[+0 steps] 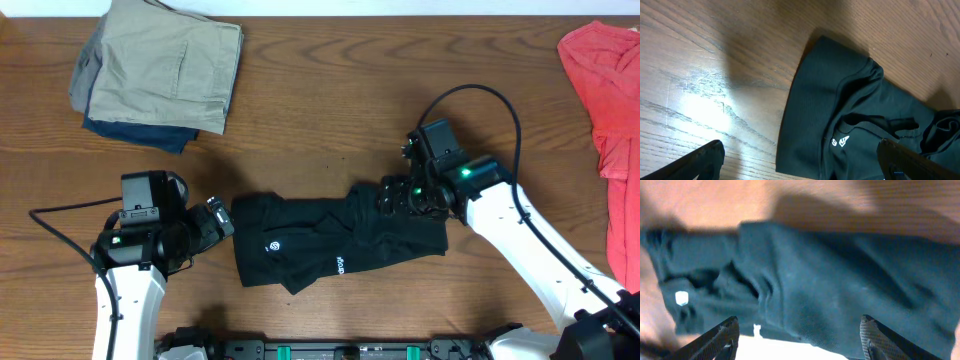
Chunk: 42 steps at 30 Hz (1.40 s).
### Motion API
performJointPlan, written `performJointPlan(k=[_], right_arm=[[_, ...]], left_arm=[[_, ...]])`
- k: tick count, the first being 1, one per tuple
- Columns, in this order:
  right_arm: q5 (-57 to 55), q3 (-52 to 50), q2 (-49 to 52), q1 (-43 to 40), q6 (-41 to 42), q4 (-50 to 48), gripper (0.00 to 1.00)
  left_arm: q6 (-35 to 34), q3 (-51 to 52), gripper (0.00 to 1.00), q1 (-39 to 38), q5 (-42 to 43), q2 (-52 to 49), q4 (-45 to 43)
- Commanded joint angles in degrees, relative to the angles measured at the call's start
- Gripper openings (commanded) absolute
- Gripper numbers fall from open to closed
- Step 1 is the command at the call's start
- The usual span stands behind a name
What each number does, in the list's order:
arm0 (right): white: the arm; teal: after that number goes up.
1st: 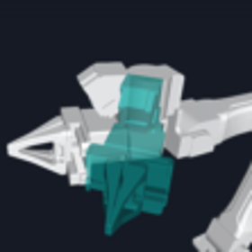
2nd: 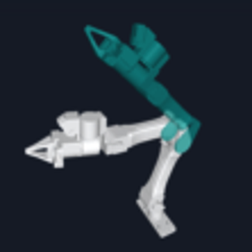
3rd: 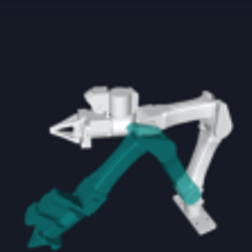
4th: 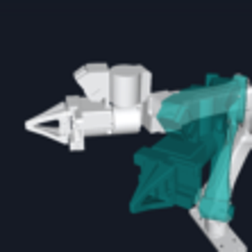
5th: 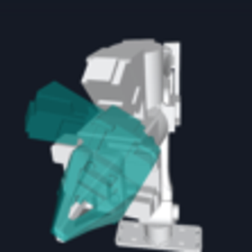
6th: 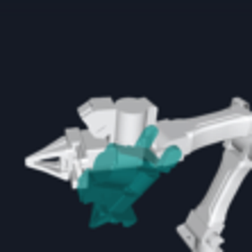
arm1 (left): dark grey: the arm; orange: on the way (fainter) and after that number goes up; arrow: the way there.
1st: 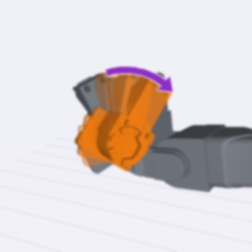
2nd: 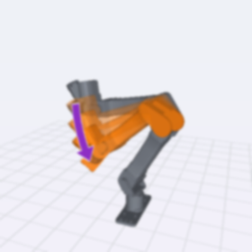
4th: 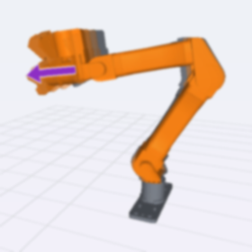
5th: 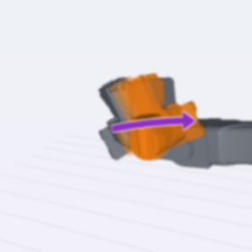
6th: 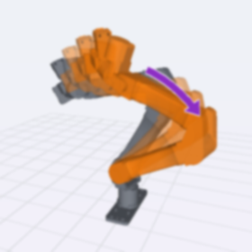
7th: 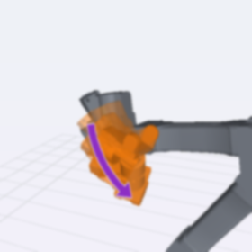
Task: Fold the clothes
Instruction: 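Fold the right end leftward over the strip toward the left gripper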
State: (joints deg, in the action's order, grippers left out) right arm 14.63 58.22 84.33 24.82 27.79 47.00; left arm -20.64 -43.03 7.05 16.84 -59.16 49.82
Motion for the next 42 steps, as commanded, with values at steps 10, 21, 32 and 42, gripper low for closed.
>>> performJointPlan(k=[10, 21, 32, 42], right_arm=[[-15.4, 1.1, 3.1, 14.7, -10.4, 1.7, 0.76], [-20.9, 1.1, 16.2, 22.6, -12.0, 1.0, 0.77], [-23.2, 2.4, 16.9, 23.1, -9.4, 1.5, 0.54], [-23.5, 5.6, 16.9, 22.9, -9.4, 3.3, 0.31]], left_arm=[[1.1, -0.3, 0.98, 0.3, 0.7, -0.3, 0.5], [1.1, -0.3, 0.98, 0.3, 0.7, -0.3, 0.5], [1.1, -0.3, 0.98, 0.3, 0.5, -0.3, 0.4], [1.1, -0.3, 0.98, 0.3, 0.5, -0.3, 0.5]])
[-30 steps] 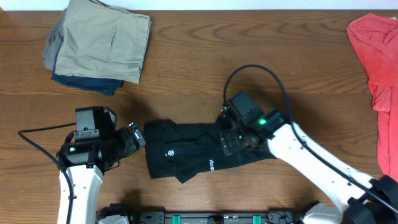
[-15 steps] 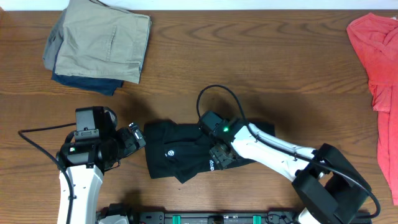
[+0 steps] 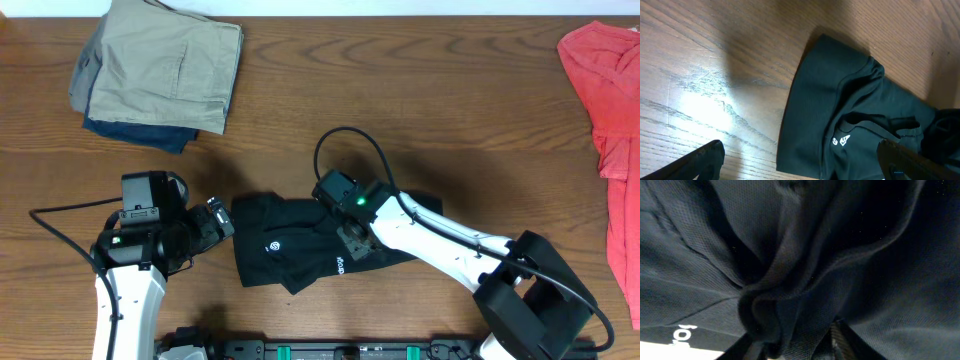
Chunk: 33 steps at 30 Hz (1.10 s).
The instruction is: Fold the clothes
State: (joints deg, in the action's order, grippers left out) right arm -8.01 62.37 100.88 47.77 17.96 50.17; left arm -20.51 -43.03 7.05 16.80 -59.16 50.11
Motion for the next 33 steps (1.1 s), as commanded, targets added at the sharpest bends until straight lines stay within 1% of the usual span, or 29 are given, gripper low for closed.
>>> performJointPlan(k=[1, 4, 9, 10, 12, 13, 21, 26, 31, 32, 33], right_arm=[[-0.8, 1.4, 0.4, -0.1, 0.4, 0.2, 0.27], [-0.8, 1.4, 0.4, -0.2, 0.4, 0.6, 0.19], [-0.7, 1.4, 0.4, -0.1, 0.4, 0.9, 0.2], [-0.7, 1.4, 0.4, -0.1, 0.5, 0.9, 0.17], [-0.4, 1.4, 0.4, -0.1, 0.5, 0.9, 0.05], [-0.3, 1.4, 0.4, -0.1, 0.6, 0.9, 0.01], [0.8, 1.4, -0.2, -0.1, 4.6, 3.3, 0.01], [7.7, 1.5, -3.0, -0.1, 4.7, 4.5, 0.01], [13.1, 1.5, -5.6, -0.1, 2.6, 4.6, 0.01], [13.5, 1.5, -5.6, -0.1, 2.6, 4.7, 0.02], [14.1, 1.5, -5.5, -0.1, 2.6, 4.7, 0.1]], left_arm=[[1.0, -0.3, 0.98, 0.3, 0.5, -0.3, 0.2], [1.0, -0.3, 0.98, 0.3, 0.5, -0.3, 0.2], [1.0, -0.3, 0.98, 0.3, 0.5, -0.3, 0.2], [1.0, -0.3, 0.98, 0.3, 0.5, -0.3, 0.2], [1.0, -0.3, 0.98, 0.3, 0.5, -0.3, 0.2], [1.0, -0.3, 0.98, 0.3, 0.5, -0.3, 0.2], [1.0, -0.3, 0.98, 0.3, 0.5, -0.3, 0.2], [1.0, -0.3, 0.98, 0.3, 0.5, -0.3, 0.2], [1.0, -0.3, 0.98, 0.3, 0.5, -0.3, 0.2], [1.0, -0.3, 0.98, 0.3, 0.5, -0.3, 0.2], [1.0, -0.3, 0.98, 0.3, 0.5, -0.3, 0.2]])
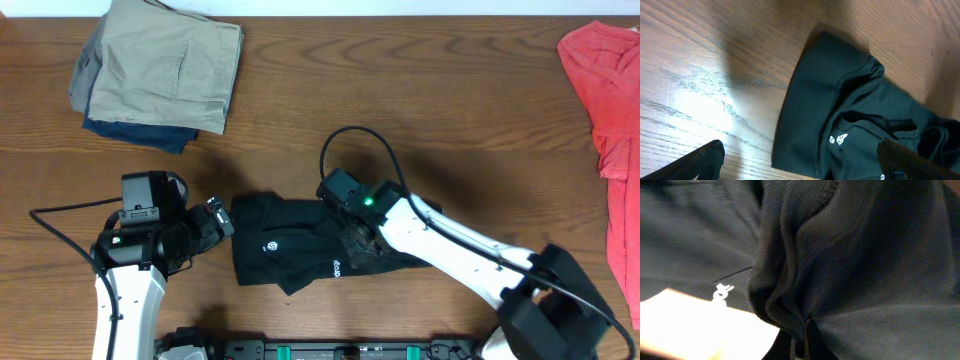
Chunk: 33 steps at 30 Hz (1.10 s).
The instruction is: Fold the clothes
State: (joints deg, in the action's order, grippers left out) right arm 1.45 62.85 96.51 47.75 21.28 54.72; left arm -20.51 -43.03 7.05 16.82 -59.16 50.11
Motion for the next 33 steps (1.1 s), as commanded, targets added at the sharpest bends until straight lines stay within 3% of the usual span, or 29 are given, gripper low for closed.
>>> performJointPlan(k=[1, 3, 6, 13, 21, 26, 33], right_arm=[[5.2, 1.0, -1.0, -0.1, -0.8, 0.2, 0.2], [6.2, 1.0, -0.9, 0.0, -0.8, 0.2, 0.41], [7.2, 1.0, -0.9, 0.0, -0.7, 0.3, 0.43], [7.2, 2.7, -2.1, -2.8, 1.4, 3.5, 0.4], [3.9, 4.7, -3.9, -13.1, 1.4, 5.5, 0.46], [5.0, 4.4, -3.3, -17.6, -0.7, 4.1, 0.39], [5.3, 4.1, 1.0, -17.6, -0.6, 0.5, 0.35]], left_arm=[[1.0, -0.3, 0.98, 0.3, 0.5, -0.3, 0.2], [1.0, -0.3, 0.98, 0.3, 0.5, -0.3, 0.2], [1.0, -0.3, 0.98, 0.3, 0.5, -0.3, 0.2], [1.0, -0.3, 0.98, 0.3, 0.5, -0.3, 0.2], [1.0, -0.3, 0.98, 0.3, 0.5, -0.3, 0.2], [1.0, -0.3, 0.98, 0.3, 0.5, -0.3, 0.2], [1.0, -0.3, 0.98, 0.3, 0.5, -0.3, 0.2]])
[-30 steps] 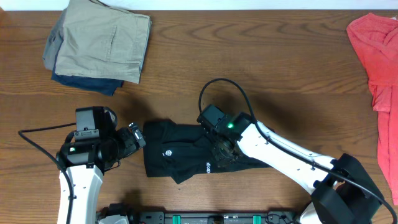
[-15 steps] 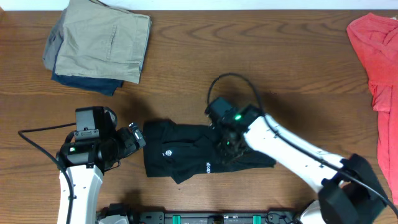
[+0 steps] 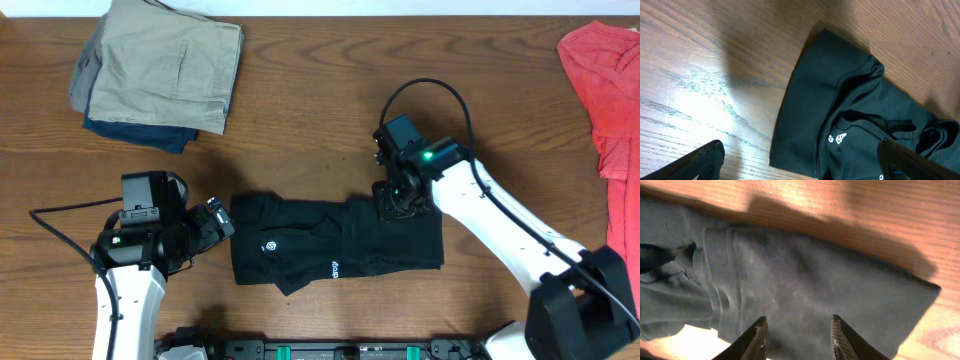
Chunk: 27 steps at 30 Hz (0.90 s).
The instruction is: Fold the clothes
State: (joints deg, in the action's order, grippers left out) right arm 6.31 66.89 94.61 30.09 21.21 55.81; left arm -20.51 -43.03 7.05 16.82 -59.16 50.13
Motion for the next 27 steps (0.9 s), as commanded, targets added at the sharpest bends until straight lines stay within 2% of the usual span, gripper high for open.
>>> performJointPlan(k=[1, 4, 7, 12, 18, 22, 27], right_arm=[[0.9, 0.1, 4.1, 0.1, -0.5, -1.2, 0.29], [4.8, 0.1, 7.9, 0.2, -0.5, -3.2, 0.13], [8.9, 0.1, 11.8, 0.8, -0.5, -6.2, 0.07], [10.9, 0.1, 14.6, 2.0, 0.3, -10.5, 0.08], [9.7, 0.9, 14.8, 1.8, 0.6, -13.4, 0.13], [8.9, 4.5, 14.3, 0.1, 0.6, -8.8, 0.12], [5.9, 10.9, 12.5, -2.1, -0.5, 1.5, 0.13]], left_arm=[[1.0, -0.3, 0.98, 0.3, 0.5, -0.3, 0.2], [1.0, -0.3, 0.98, 0.3, 0.5, -0.3, 0.2], [1.0, -0.3, 0.98, 0.3, 0.5, -0.3, 0.2], [1.0, -0.3, 0.98, 0.3, 0.5, -0.3, 0.2], [1.0, -0.3, 0.98, 0.3, 0.5, -0.3, 0.2], [1.0, -0.3, 0.98, 0.3, 0.5, -0.3, 0.2], [1.0, -0.3, 0.98, 0.3, 0.5, -0.3, 0.2]])
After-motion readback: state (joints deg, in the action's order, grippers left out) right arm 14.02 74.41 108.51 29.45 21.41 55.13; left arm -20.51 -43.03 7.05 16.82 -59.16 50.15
